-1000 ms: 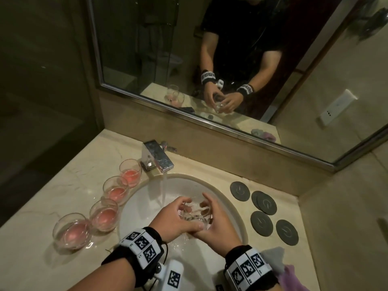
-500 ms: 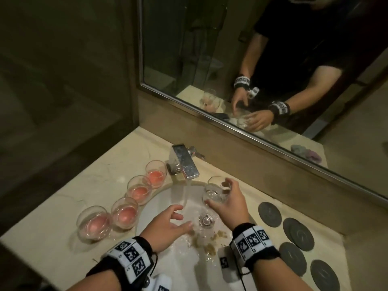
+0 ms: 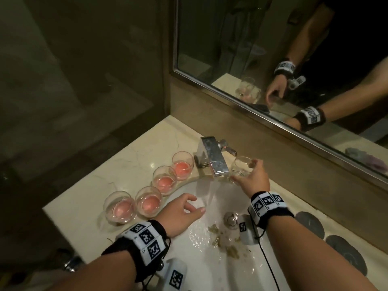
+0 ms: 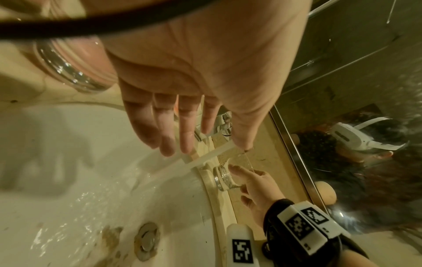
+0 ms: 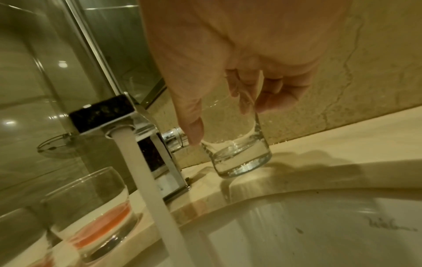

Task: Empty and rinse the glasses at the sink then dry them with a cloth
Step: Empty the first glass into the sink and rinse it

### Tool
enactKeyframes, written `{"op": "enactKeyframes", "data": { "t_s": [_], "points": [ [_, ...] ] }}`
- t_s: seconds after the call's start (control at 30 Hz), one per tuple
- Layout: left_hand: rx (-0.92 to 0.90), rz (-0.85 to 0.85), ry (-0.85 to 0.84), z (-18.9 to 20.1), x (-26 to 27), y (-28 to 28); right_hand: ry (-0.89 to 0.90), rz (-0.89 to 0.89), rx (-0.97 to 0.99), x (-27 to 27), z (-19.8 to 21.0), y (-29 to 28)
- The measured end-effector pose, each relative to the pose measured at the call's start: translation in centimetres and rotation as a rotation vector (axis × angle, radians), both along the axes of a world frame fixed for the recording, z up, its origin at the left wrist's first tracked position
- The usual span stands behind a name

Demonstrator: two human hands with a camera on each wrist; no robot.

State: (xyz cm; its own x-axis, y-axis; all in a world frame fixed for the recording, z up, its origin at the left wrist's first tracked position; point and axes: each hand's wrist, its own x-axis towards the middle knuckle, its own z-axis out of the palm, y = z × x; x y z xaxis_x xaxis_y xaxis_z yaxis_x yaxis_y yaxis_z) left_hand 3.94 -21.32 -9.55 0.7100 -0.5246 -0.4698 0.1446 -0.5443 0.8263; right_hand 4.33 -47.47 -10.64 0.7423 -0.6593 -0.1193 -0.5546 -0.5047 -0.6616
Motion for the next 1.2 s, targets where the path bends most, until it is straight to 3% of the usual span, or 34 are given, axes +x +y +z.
{"op": "enactKeyframes", "data": {
  "t_s": [0.87,1.1,1.2],
  "points": [
    [-0.014,0.147,0.025,-2.0,-0.1,3.9,-0.039,-0.164,-0.055,5.3,-1.6,-0.2],
    [-0.060,0.120,0.066,-0.6,-0.4,5.2,-0.035,-0.286,0.102,2.2,-1.6,2.7],
    [-0.084,0.063,0.054,1.0,-0.4,6.3,0.047,-0.232,0.185,-1.2,-2.6,5.9]
  ]
}}
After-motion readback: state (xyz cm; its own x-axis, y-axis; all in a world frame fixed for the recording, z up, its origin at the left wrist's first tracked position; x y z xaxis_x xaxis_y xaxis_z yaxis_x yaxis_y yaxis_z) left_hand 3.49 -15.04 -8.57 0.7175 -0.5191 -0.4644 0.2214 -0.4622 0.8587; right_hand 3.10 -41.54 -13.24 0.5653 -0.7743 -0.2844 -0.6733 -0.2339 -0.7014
